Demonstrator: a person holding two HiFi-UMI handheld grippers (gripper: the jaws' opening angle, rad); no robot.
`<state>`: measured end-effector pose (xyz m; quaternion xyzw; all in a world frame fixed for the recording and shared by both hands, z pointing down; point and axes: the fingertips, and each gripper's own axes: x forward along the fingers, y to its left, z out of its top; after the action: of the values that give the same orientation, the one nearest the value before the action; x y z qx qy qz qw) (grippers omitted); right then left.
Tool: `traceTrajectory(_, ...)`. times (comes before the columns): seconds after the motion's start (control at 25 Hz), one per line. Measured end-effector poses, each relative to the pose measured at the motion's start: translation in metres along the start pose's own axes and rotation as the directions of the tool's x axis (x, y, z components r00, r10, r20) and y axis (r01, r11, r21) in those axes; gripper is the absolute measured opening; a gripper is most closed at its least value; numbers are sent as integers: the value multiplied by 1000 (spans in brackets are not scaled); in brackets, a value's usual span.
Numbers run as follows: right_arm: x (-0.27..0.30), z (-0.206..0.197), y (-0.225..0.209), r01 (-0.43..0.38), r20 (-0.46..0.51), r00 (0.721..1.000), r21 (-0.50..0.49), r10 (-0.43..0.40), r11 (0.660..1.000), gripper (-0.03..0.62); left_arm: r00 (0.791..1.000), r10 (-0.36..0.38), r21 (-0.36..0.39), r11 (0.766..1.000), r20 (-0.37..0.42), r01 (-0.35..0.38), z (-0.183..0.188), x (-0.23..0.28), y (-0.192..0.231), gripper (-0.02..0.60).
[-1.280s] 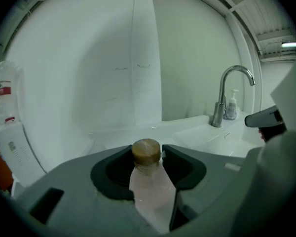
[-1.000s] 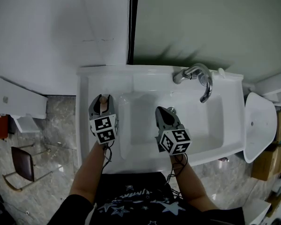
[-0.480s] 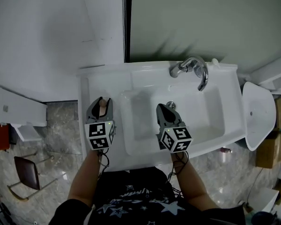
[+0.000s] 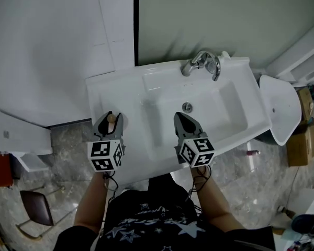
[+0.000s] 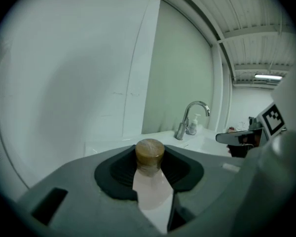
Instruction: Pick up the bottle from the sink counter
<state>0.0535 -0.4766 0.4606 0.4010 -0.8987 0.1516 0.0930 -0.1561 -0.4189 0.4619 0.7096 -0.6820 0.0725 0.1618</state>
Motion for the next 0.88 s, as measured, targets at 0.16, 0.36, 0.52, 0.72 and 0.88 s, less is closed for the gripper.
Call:
traceTrajectory(0.16,-28,-6,17,50,30,998,22,-51,998,2,999,-51,10,999,11,51,-3,-30,-6,147)
traceTrajectory(0.36,-59,-13,39,99,51,994,14,-100,995,2,994,-104,17,994,15,104,-10,-66,-8,147)
traceTrajectory(0.52,-84,-23,61,126,57,990,-4,-125,992,2,990,-138,22,990,18,138,-18,-94,-10,147)
traceTrajectory(0.72,-115,-39,89,161,67,985,10,-161,987,2,982,-186,34,982,24,186,-27,-130,-13,147)
traceTrajectory(0.88,-142,-53,109,191,73,979,27,-192,981,2,975,-221,29,975,19,220,-37,-158,-16,147)
